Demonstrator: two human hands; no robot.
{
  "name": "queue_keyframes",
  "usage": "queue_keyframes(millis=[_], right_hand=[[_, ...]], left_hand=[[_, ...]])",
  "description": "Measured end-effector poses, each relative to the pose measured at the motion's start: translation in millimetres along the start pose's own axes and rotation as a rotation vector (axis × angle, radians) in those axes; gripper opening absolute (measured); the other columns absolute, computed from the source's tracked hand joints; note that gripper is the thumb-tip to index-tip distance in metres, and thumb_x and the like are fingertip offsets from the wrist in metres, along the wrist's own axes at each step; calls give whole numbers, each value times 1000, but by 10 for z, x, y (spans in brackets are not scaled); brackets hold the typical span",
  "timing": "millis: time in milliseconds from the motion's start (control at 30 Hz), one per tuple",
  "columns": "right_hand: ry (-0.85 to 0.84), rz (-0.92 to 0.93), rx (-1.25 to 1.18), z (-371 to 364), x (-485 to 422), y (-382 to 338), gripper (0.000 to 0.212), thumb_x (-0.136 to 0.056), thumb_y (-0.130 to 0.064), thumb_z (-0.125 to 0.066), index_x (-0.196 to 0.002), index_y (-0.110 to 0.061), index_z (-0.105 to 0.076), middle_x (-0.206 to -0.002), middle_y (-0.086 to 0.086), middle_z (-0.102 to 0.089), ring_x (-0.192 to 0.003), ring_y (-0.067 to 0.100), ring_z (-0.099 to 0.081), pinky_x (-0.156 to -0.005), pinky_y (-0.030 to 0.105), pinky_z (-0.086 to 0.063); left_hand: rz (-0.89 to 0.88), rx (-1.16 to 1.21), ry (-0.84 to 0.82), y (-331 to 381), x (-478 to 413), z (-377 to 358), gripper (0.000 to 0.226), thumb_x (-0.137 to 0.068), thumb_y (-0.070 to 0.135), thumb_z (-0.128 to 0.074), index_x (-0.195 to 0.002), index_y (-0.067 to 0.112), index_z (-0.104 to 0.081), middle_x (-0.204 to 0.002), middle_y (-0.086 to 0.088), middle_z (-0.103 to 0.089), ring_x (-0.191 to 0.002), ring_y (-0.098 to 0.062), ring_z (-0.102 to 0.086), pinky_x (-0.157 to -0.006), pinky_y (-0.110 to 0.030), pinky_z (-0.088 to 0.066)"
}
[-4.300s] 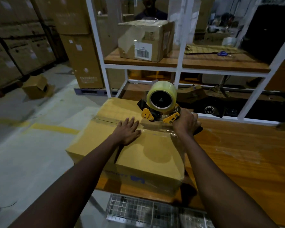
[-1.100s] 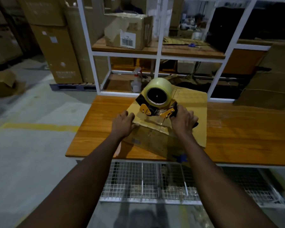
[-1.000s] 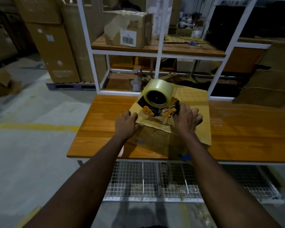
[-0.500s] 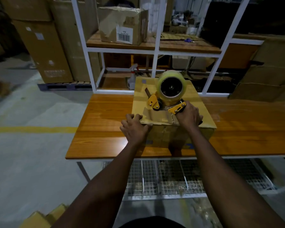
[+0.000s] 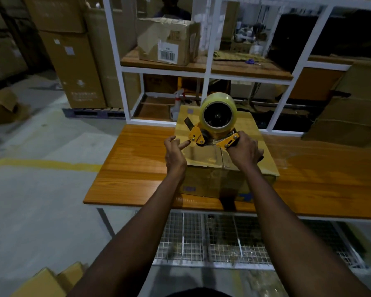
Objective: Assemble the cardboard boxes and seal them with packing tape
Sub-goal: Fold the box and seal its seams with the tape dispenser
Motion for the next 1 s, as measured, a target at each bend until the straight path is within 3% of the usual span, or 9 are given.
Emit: queue_keyframes(millis=[133,267,367,467,600,667,800,900,1000], right_hand=[[-9,13,-1,-17,5,-15,24,-89,-41,-64,-103,-22,-58,-110,4,-65,-110,33,-51,-82,44,-29],[-16,-1,-16,-57,23,-35,26,-89,-40,-65,-104,-20,-59,-111,4,-65,-111,34,-51,-83,46,-31],[-14,-7,-18,-58,32,-58,25,-89,-39,-65,-104,-20,-59,-111,5,-65,-110,35,-52,-83,45,-31],[-8,-14,-38,-72,40,-87,23,-90,-38,-64,-100,-19,-59,-108,6,-65,-109,36,-51,-80,44,-28],[1,-27,-79,-91,65,-147,21,-89,-38,-65,-97,-19,-59,-105,6,-66,-108,36,-53,-82,45,-31],[4,-25,-86,-95,83,-200,20,-89,-37,-66,-97,-20,-58,-105,7,-66,-108,36,-53,-82,45,-31],[30,-23,-81,-72,100,-304,19,-89,-37,-65,-96,-21,-58,-104,8,-67,-105,38,-55,-79,43,-30],[39,-28,-77,-62,107,-378,19,-89,-36,-66,-96,-20,-58,-103,9,-67,-104,39,-55,-78,43,-29],[52,-30,-87,-57,119,-447,22,-89,-36,-66,-100,-19,-60,-104,10,-67,-105,40,-55,-78,43,-30]], left_hand=[[105,170,-10,-37,-3,-86,25,-103,37,-30,-116,26,-48,-116,-11,-71,-119,-29,-55,-97,-43,-30],[131,233,-34,-27,-2,-116,30,-103,35,-32,-122,23,-51,-134,-18,-59,-108,-25,-59,-78,-37,-34],[92,208,-23,-15,-4,-57,29,-103,33,-33,-119,21,-53,-124,-14,-66,-102,-23,-60,-79,-37,-36],[62,119,-11,-72,-40,41,23,-103,28,-39,-105,20,-61,-99,-4,-73,-92,-23,-61,-68,-31,-42],[103,-18,-57,-207,-91,94,22,-103,27,-45,-109,15,-64,-101,-6,-74,-68,-20,-62,-52,-26,-45],[181,27,-95,-217,-96,67,19,-101,29,-52,-110,15,-61,-105,-9,-72,-68,-20,-65,-51,-27,-49],[404,161,-196,-255,-77,15,30,-94,25,-65,-119,10,-58,-100,-8,-67,-81,-22,-67,-65,-32,-58],[535,202,-277,-292,-64,21,38,-91,24,-70,-120,5,-56,-95,-9,-62,-73,-20,-63,-55,-28,-57],[619,211,-398,-289,-58,-8,29,-93,31,-65,-108,6,-64,-77,-6,-69,-60,-16,-63,-50,-24,-53]])
Point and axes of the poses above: each hand's wrist, its own x-axis away from the middle knuckle, its own z-axis out of the back of the hand, y = z × x, the point moved 8 cm from there along -x, towards the middle knuckle
